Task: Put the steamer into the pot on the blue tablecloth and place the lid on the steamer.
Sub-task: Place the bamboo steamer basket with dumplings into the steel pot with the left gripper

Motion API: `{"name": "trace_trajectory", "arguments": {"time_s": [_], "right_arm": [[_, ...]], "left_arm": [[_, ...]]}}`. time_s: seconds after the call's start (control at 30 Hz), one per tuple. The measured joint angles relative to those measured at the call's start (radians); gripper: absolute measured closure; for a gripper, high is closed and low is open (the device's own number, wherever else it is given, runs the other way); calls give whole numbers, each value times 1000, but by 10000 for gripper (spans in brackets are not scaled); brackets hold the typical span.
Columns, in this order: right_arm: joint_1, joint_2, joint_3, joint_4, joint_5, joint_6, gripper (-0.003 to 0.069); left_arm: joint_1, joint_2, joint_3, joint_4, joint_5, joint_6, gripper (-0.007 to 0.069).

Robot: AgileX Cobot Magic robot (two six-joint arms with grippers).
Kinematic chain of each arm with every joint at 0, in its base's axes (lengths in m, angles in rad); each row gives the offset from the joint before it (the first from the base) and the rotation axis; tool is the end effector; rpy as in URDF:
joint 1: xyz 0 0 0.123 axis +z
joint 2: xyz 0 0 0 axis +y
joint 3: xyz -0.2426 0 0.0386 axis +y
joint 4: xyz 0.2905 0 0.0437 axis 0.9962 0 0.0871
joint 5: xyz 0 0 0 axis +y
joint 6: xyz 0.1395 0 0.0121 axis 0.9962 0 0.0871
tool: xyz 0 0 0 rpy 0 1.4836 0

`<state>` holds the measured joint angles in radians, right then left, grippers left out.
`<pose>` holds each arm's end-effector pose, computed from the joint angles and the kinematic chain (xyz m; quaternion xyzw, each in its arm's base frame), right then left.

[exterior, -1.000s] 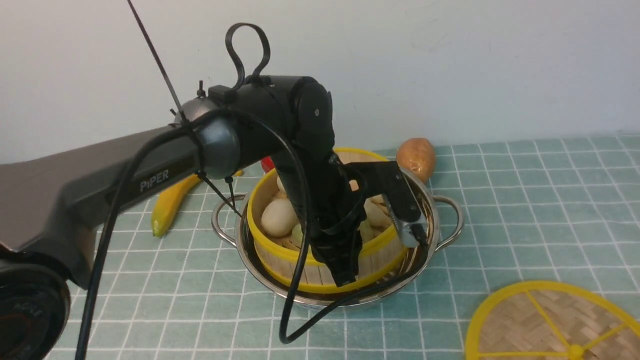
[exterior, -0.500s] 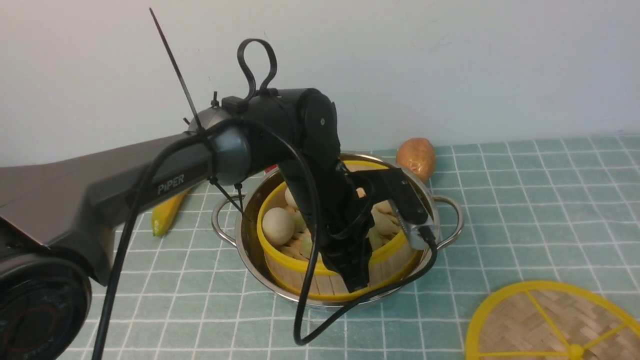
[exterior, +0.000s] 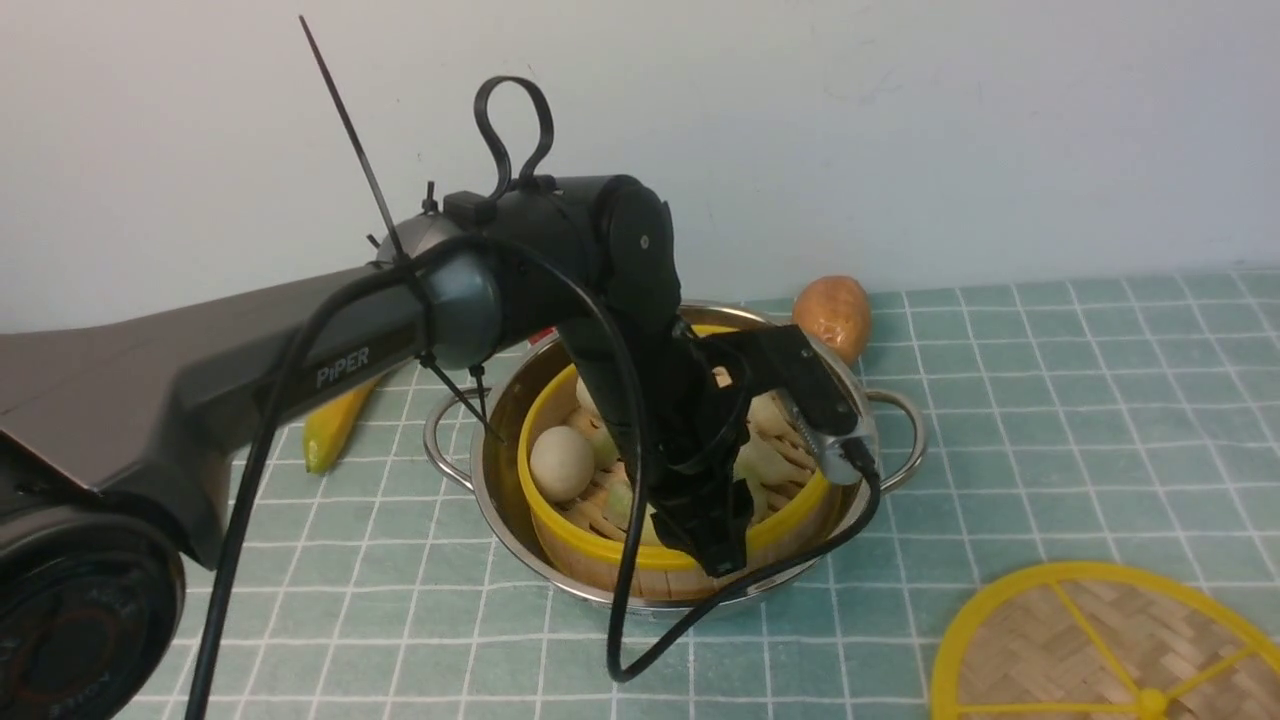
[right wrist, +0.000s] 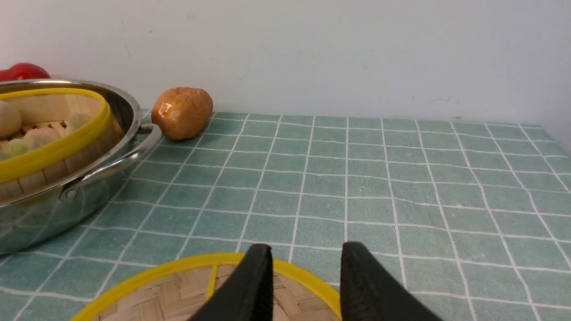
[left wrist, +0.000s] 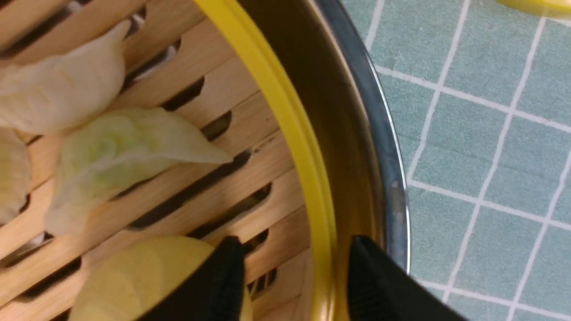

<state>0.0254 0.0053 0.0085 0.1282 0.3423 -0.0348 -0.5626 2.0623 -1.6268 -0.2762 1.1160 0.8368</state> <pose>0.1834 0.0107 0.1657 0.0111 0.7946 0.0508 0.6049 0.3596 -0.2673 0.1010 0.5958 0.7913 -0.1183 0.0695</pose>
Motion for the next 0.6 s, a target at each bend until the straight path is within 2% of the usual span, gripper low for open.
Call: {"name": "trace_trajectory", "arguments": {"time_s": [0.1, 0.13, 0.23, 0.37, 0.43, 0.53, 0.57, 0.6], "right_arm": [[0, 0, 0, 0, 0, 0, 419], [0, 0, 0, 0, 0, 0, 419], [0, 0, 0, 0, 0, 0, 419], [0, 0, 0, 0, 0, 0, 419], [0, 0, 0, 0, 0, 0, 419], [0, 0, 0, 0, 0, 0, 419], [0, 0, 0, 0, 0, 0, 419], [0, 0, 0, 0, 0, 0, 419]], "left_arm": [[0, -2, -2, 0, 2, -7, 218], [0, -14, -2, 0, 9, -14, 163], [0, -42, -2, 14, 24, -39, 113], [6, -111, -12, 66, 38, -95, 87], [15, -155, -32, 106, 44, -153, 92], [49, -254, -72, 172, 78, -286, 186], [51, -261, -74, 175, 81, -300, 196], [67, -305, -85, 192, 88, -338, 296]]}}
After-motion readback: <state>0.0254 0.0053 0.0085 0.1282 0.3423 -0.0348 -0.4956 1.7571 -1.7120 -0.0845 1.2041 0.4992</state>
